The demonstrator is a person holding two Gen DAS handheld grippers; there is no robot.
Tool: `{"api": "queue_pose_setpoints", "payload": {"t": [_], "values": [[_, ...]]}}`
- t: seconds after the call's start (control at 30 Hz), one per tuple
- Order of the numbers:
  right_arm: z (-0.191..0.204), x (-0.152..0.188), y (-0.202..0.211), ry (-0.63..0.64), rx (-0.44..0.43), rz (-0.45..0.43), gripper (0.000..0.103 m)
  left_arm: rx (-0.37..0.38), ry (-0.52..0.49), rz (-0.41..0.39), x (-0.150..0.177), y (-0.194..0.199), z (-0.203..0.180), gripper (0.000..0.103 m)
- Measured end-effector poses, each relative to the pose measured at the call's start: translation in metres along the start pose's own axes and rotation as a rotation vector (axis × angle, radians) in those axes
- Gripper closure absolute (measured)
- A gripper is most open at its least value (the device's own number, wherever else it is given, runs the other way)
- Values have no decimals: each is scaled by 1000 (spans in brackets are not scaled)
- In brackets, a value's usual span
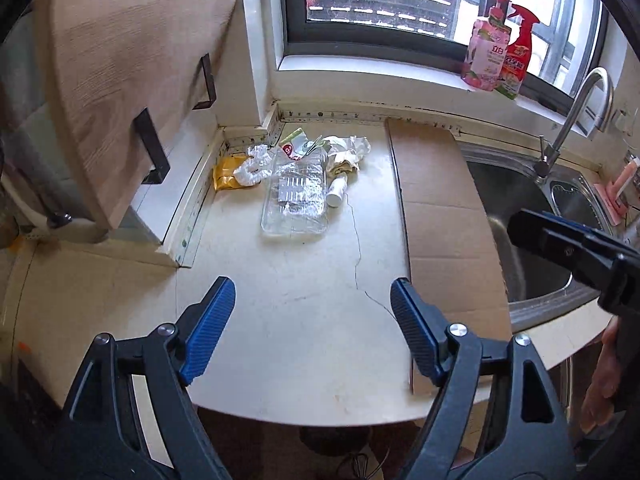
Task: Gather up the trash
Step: 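Raise both open tools back toward the counter, then lower both open tools toward the plastic wrap and tissues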
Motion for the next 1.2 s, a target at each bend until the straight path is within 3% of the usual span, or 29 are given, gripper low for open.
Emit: {"api": "queue_pose_setpoints", "payload": {"t": [0.23,0.37,0.63,0.83,1.0,1.2], "values": [[-44,-118,-114,-16,11,80,25,-9,51,105,-69,-110,8,25],[-76,-159,-183,-51,19,140,25,-1,129,182,-86,-177,24,25],[-107,-168,-272,-64,-5,224,25,0,198,300,-84,-266,43,25],[-108,-164,-308,-69,-34,260,25,-54,178,333,-85,-292,47,24],[-102,-166,-333,-64,-43,271,25,-3,265,349,-82,-306,54,17],[-92,-163,-363,-43,-40,283,26,-18,284,349,-81,-318,57,10]]}}
Point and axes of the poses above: each gripper's, at about its wrist camera, not at the fingertips, and y roughly against the way its jaws point, z to its left, x to its underside, the point moved 6 cm from there along -y, roughly the way its jaws point, and after that the axes turned 7 degrees about -y, right-handed, at the moved point
